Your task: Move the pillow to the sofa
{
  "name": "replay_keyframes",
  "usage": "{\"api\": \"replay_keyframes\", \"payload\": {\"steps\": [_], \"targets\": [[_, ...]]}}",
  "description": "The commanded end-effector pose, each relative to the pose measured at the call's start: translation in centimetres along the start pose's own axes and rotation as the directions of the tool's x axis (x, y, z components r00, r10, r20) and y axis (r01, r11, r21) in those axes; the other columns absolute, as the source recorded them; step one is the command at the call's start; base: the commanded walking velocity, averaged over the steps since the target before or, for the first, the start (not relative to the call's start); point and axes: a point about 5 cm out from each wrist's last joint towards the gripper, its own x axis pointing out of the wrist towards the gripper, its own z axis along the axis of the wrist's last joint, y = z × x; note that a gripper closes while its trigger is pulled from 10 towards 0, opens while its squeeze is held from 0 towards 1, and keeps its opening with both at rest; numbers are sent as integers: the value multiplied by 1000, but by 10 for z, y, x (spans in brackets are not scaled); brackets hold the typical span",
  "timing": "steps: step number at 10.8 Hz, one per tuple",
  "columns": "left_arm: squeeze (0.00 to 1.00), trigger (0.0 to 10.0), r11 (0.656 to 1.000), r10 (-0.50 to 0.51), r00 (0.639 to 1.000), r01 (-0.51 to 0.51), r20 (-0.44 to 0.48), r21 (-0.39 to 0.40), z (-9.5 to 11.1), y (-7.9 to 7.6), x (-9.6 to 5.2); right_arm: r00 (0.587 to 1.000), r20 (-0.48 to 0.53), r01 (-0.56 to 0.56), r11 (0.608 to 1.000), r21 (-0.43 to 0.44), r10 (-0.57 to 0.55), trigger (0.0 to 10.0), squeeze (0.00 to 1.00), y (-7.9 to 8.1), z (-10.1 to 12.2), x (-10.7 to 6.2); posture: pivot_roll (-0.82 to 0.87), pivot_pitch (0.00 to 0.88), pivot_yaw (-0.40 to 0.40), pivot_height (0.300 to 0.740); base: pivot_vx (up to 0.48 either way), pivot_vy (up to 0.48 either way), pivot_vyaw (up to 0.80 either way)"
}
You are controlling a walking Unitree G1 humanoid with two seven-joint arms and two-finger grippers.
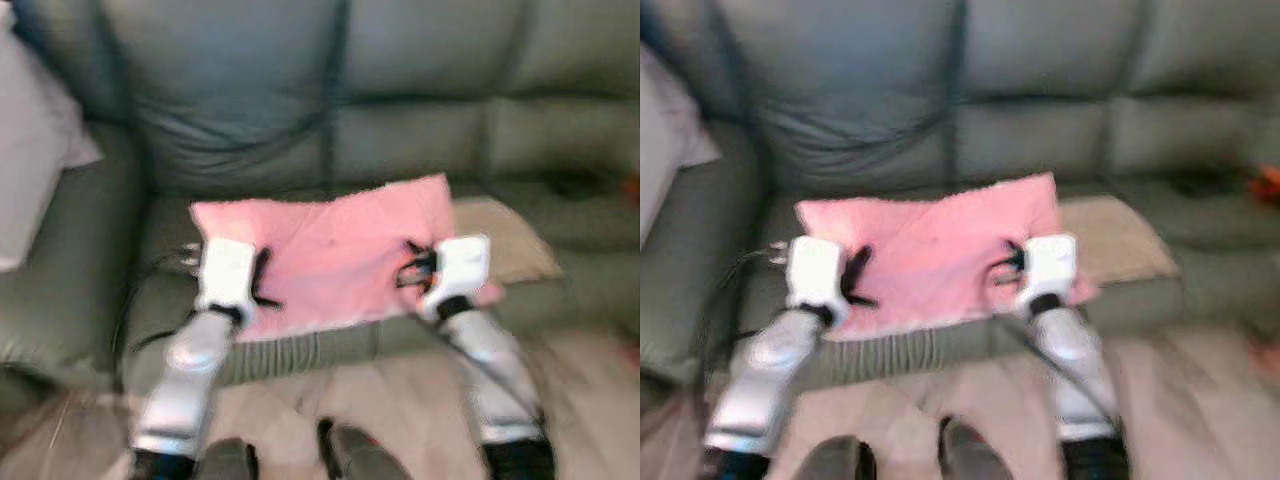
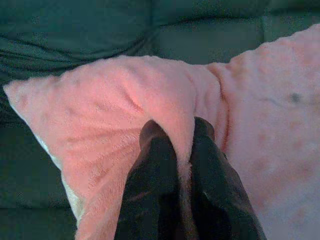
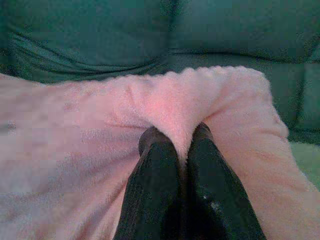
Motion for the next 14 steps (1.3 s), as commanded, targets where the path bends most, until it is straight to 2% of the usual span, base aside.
{"api": "replay_keyframes", "payload": {"steps": [1, 4, 6, 8, 11, 14], "targets": [[0, 10000, 1000, -23, 1000, 22, 22, 11, 5, -8, 2, 1000, 23, 2, 1000, -18, -1, 10000, 0, -3, 6, -1, -48, 141, -76, 740, 0, 281, -719], [0, 10000, 999, -32, 998, 31, 49, 24, 8, -9, 0, 1000, 24, -2, 1000, -15, 3, 10000, 0, -2, 5, -3, -48, 144, -74, 740, 0, 0, 0], [0, 10000, 1000, -1, 998, 0, 64, 17, 11, -5, 0, 998, 44, -52, 998, -25, 53, 10000, 0, 2, 8, -4, -47, 146, -75, 740, 0, 0, 0], [0, 10000, 1000, 18, 997, -20, 76, 20, 13, -3, 1, 997, 47, -66, 998, -24, 67, 10000, 0, 5, 8, -4, -45, 146, -75, 740, 0, 0, 634], [0, 10000, 999, 40, 995, -42, 96, 14, 16, 0, 1, 997, 44, -67, 998, -20, 68, 10000, 0, 5, 8, -3, -45, 142, -78, 740, 0, 0, 0], [0, 10000, 999, 41, 993, -43, 107, 12, 17, -1, 3, 992, 63, -106, 994, -17, 107, 10000, 0, 9, 11, -2, -43, 135, -78, 740, 304, 0, 0]]}}
